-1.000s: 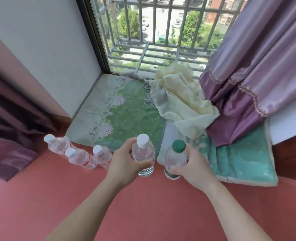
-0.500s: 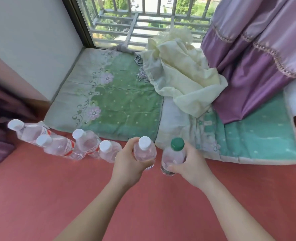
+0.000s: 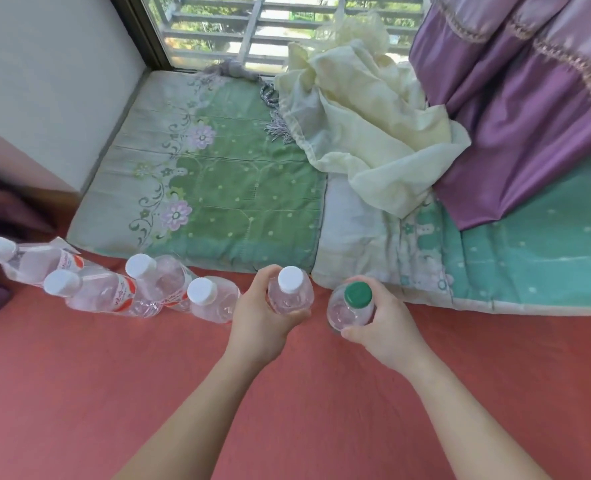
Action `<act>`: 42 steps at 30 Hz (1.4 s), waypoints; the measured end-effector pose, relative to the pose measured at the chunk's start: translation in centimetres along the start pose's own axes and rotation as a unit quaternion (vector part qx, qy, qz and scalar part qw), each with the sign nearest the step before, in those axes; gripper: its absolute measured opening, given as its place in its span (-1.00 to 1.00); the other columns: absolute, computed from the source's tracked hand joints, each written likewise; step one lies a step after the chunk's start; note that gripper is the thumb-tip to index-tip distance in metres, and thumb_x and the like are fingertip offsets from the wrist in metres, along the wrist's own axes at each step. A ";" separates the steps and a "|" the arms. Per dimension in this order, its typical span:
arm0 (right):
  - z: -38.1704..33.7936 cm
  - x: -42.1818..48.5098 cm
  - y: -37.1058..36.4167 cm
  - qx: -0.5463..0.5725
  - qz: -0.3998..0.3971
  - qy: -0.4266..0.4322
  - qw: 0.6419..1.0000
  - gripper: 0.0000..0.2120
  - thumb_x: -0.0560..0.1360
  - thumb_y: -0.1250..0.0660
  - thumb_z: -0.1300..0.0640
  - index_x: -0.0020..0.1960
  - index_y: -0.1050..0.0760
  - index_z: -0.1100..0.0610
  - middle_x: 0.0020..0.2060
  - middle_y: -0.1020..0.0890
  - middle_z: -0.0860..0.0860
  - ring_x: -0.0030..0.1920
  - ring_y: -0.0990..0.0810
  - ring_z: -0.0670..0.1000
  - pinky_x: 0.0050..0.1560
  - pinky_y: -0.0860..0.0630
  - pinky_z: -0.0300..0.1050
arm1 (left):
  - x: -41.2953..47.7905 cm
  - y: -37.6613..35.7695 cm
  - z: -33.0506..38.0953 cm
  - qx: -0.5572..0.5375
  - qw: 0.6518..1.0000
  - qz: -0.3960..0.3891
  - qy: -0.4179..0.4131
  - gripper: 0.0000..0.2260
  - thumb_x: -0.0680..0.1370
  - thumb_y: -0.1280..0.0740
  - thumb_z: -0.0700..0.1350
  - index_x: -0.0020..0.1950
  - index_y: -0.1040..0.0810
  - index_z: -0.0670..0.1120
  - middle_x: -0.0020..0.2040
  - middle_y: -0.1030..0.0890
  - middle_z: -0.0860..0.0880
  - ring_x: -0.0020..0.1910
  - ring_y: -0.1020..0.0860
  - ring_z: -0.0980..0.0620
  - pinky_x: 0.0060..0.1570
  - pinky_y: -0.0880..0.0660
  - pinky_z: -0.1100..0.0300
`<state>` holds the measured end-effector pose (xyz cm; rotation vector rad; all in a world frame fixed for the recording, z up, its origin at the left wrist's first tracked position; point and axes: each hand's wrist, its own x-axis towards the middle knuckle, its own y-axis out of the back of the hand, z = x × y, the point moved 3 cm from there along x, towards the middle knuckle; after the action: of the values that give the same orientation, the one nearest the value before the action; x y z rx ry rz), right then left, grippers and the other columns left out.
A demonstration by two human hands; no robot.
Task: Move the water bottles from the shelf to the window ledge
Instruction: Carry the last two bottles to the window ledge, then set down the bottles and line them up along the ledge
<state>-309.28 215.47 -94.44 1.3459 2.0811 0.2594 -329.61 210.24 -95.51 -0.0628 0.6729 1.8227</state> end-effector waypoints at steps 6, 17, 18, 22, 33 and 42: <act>0.3 -0.3 -0.2 0.006 -0.001 0.002 1.000 -0.36 0.24 -0.54 0.29 0.16 -0.46 -0.22 -0.02 -0.64 -0.25 0.01 -0.60 -0.22 0.01 -0.52 -0.23 | -0.2 0.0 -0.3 -0.013 1.000 -0.004 -0.017 -0.40 0.30 -0.63 -0.14 0.20 -0.45 0.23 0.04 -0.62 0.25 0.03 -0.61 0.18 0.13 -0.57 0.02; -1.9 -2.1 1.4 0.013 -0.026 0.004 1.000 -0.11 0.26 -0.63 0.13 0.46 -0.29 -0.19 0.35 -0.43 -0.31 0.36 -0.36 -0.29 0.29 -0.31 -0.31 | -2.1 0.9 2.6 0.019 0.999 -0.011 -0.046 -0.08 0.34 -0.61 -0.02 0.56 -0.15 0.16 0.48 -0.29 0.24 0.46 -0.25 0.28 0.46 -0.24 0.17; -2.5 -2.2 1.8 0.005 -0.031 0.005 1.000 -0.10 0.25 -0.63 0.10 0.46 -0.27 -0.21 0.35 -0.41 -0.31 0.37 -0.34 -0.27 0.29 -0.29 -0.29 | -2.3 1.0 3.3 0.027 0.998 -0.011 -0.055 -0.08 0.34 -0.60 0.00 0.56 -0.14 0.16 0.48 -0.27 0.25 0.46 -0.23 0.29 0.43 -0.22 0.21; -5.5 -2.4 4.1 -0.037 -0.064 0.014 0.997 -0.07 0.25 -0.60 0.03 0.48 -0.20 -0.27 0.41 -0.35 -0.31 0.42 -0.30 -0.23 0.24 -0.29 -0.24 | -2.4 1.7 6.6 0.067 0.993 -0.023 -0.090 -0.12 0.39 -0.54 0.14 0.58 -0.13 0.13 0.53 -0.23 0.23 0.48 -0.19 0.28 0.40 -0.16 0.26; -20.6 -1.5 14.2 -0.192 -0.063 0.126 0.971 -0.23 0.45 -0.46 -0.07 0.55 -0.18 -0.06 0.44 -0.31 -0.17 0.45 -0.27 -0.13 0.42 -0.23 -0.18 | -1.4 8.5 21.3 0.317 0.935 0.012 -0.157 -0.48 0.67 -0.11 0.13 0.60 -0.15 0.02 0.63 -0.07 0.00 0.59 -0.03 0.04 0.53 0.01 0.11; -28.4 0.2 17.2 -0.361 0.014 0.224 0.905 -0.55 0.65 0.02 -0.10 0.49 -0.24 0.02 0.43 -0.35 -0.04 0.45 -0.25 0.07 0.43 -0.23 0.13 | -1.4 13.2 30.5 0.425 0.893 0.084 -0.121 -0.49 0.66 -0.08 0.14 0.58 -0.20 0.00 0.61 -0.15 -0.06 0.58 -0.11 -0.02 0.54 -0.06 -0.01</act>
<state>-313.69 228.39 -64.13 0.8958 1.9834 1.3152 -332.23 220.76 -64.11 0.8126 1.2626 1.5115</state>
